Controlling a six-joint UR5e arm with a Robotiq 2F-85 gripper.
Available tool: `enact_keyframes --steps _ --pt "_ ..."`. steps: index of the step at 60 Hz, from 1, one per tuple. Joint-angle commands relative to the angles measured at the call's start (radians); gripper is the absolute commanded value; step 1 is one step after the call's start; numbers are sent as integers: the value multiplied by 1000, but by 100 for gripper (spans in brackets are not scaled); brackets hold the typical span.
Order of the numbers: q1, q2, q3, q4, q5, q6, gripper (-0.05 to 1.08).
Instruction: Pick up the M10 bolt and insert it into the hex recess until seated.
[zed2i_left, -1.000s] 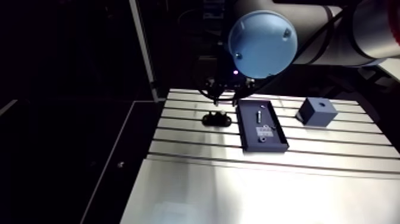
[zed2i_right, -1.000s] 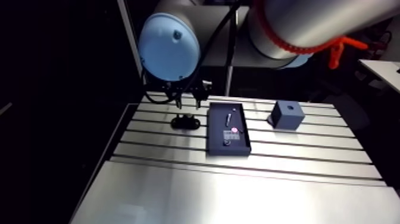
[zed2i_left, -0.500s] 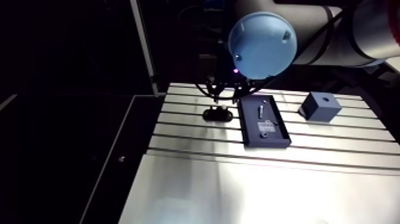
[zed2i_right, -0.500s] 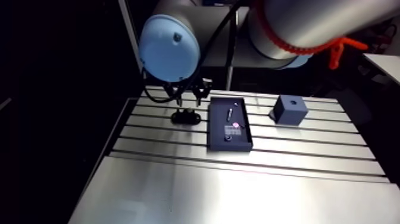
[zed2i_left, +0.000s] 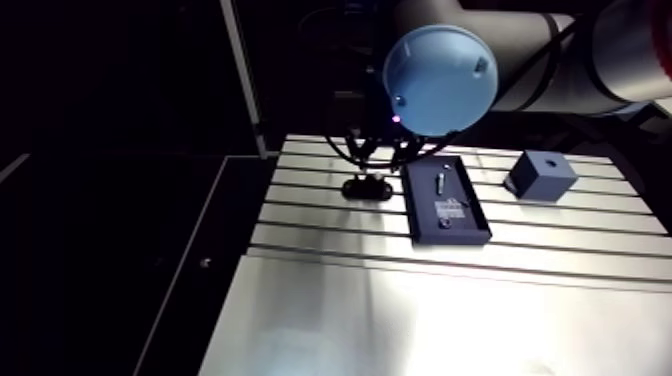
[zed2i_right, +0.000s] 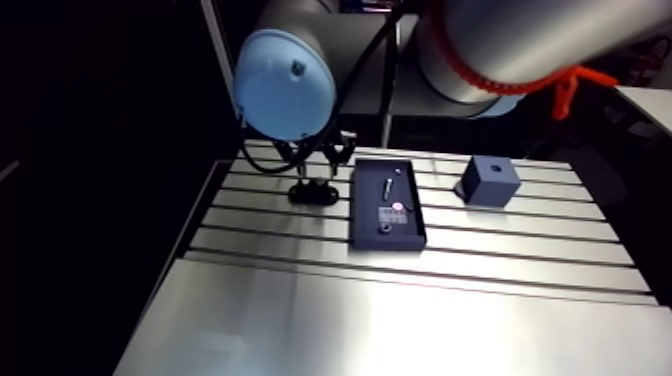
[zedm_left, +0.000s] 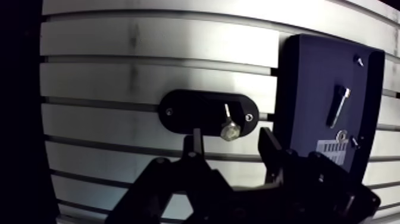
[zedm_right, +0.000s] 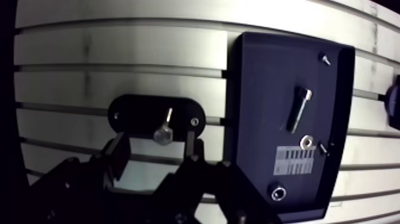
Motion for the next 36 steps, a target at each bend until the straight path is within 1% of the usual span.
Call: enact_keyframes --steps 1,36 --pt "1 3 2 -8 -1 0 42" --pt "1 23 3 -17 -2 0 43"
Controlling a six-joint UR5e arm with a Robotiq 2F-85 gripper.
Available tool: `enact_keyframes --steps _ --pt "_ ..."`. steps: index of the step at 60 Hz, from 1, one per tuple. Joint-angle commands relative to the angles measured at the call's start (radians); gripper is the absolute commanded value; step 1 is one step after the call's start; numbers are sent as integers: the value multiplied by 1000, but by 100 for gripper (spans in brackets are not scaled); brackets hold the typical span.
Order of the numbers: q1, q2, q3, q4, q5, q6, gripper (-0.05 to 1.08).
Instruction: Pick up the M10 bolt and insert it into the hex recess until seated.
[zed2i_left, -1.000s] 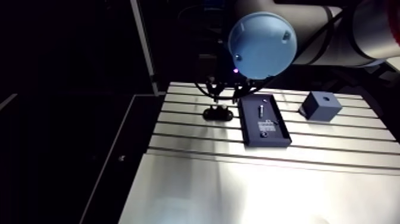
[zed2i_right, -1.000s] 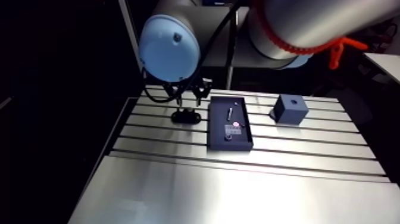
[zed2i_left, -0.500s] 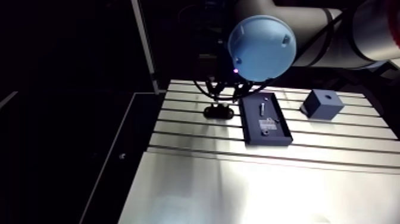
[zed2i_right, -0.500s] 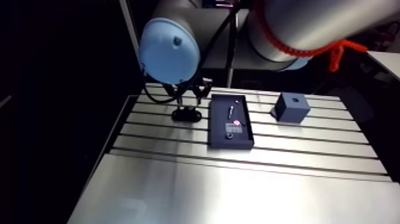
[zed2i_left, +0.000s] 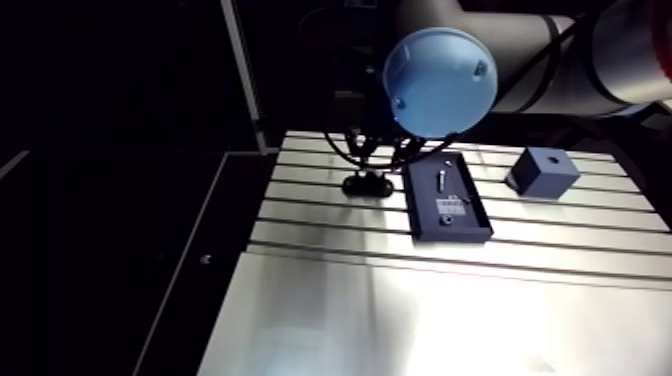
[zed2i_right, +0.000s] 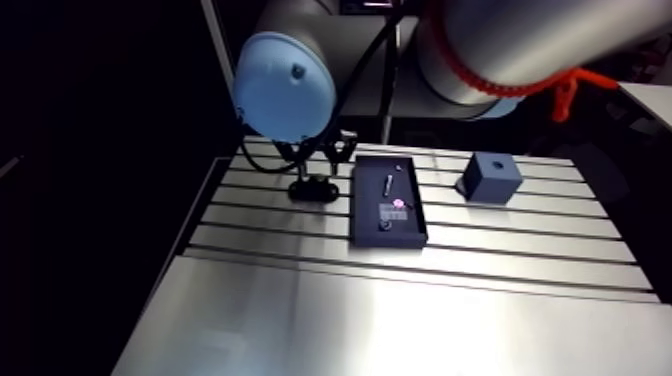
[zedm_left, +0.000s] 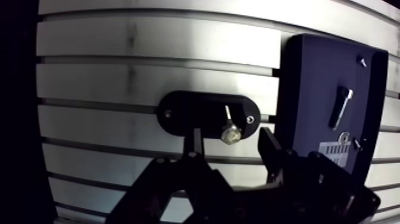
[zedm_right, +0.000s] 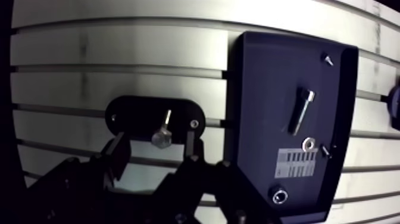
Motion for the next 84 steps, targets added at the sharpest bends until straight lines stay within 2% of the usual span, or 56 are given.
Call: enact_keyframes --steps 1,84 --pt "0 10 0 -3 0 0 43" --pt "0 19 2 -10 -2 -2 60"
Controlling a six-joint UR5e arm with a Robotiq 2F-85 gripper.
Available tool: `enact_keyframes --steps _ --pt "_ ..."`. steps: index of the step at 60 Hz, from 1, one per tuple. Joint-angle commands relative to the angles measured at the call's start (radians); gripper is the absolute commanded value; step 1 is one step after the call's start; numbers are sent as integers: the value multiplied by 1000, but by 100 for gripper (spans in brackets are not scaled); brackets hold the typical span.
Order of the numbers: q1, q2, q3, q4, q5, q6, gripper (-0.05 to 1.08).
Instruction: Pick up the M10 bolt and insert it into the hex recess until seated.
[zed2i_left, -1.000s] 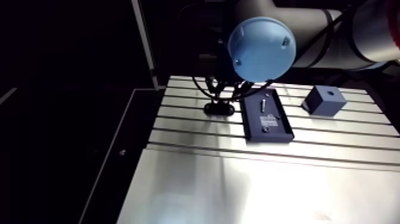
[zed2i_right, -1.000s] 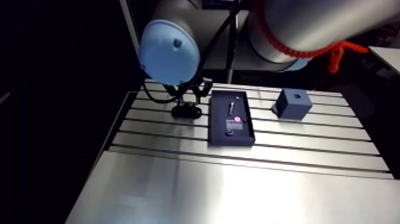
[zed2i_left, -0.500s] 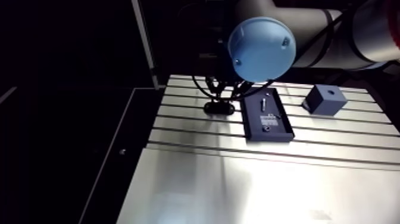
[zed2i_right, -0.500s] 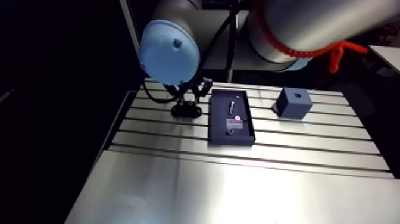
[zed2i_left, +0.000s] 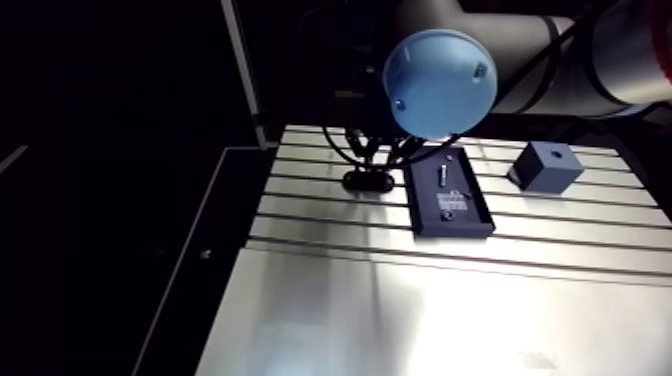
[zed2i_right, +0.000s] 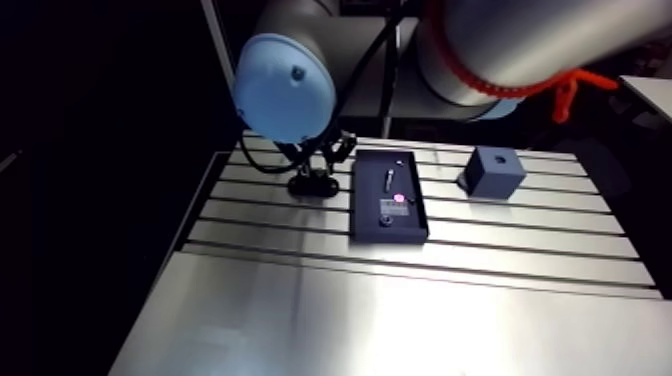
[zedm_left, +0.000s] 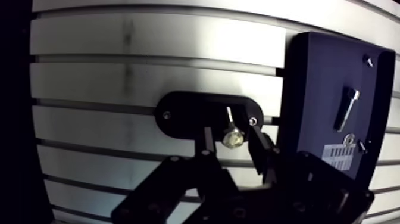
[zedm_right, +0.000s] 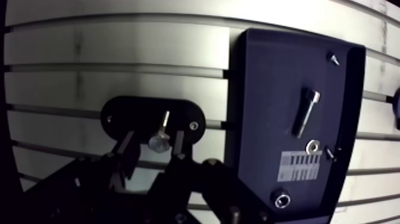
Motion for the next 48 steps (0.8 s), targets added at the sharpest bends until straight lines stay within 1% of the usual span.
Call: enact_keyframes --steps 1,8,48 --pt "0 0 0 0 -1 0 60" --pt "0 2 0 0 0 0 62" --pt "0 5 0 0 -3 0 66"
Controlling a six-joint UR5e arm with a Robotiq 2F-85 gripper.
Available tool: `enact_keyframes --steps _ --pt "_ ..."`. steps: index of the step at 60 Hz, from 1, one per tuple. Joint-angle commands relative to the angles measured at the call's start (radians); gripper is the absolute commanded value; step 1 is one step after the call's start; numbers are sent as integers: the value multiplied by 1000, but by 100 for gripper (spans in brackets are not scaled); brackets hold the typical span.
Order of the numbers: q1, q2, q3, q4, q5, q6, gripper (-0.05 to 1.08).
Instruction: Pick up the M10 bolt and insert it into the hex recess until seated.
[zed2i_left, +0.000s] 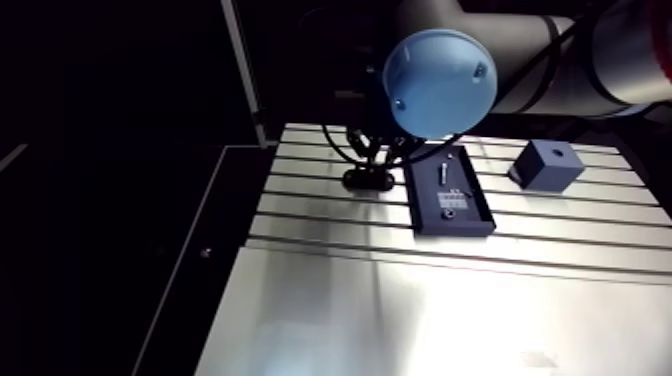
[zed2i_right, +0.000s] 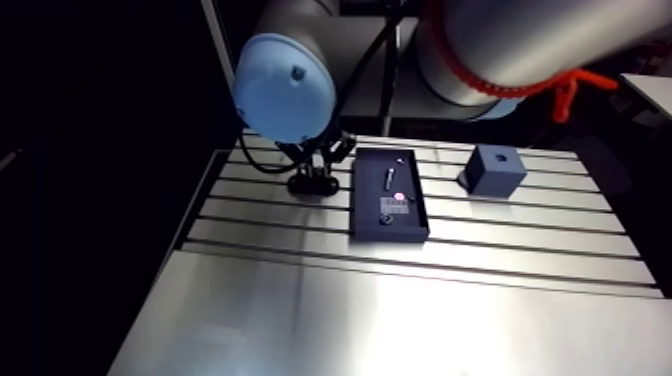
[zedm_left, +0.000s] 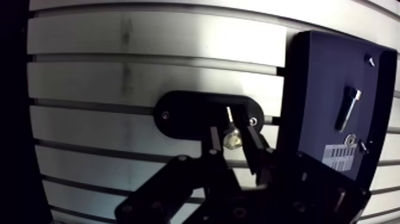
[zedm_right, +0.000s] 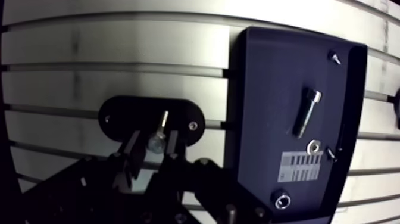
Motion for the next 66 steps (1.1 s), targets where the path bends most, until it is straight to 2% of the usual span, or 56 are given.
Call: enact_keyframes --steps 1,66 --pt "0 -1 0 0 0 0 66" --pt "0 3 -3 0 0 -3 70"
